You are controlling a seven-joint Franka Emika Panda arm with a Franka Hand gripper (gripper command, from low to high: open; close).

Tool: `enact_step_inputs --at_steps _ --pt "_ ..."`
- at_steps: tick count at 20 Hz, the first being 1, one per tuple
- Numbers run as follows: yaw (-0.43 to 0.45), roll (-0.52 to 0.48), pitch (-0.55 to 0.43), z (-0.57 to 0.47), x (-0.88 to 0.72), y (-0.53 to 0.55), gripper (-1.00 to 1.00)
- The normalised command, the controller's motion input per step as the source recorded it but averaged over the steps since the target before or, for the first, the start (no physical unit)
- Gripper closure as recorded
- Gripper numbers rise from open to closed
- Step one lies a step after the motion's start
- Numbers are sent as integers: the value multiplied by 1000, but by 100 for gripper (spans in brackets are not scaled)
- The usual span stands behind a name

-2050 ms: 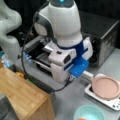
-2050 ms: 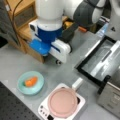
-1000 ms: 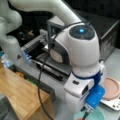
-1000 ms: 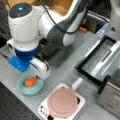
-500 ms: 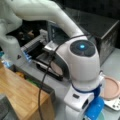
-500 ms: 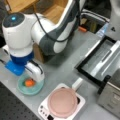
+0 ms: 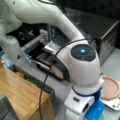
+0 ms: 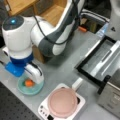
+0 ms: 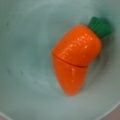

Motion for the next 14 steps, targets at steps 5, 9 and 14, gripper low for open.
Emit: enact_step_inputs --at_steps 5,9,14 --pt "69 -77 72 -158 148 44 -100" --pt "53 -60 35 -91 82 53 -100" --pt "34 -67 16 -22 11 62 -100"
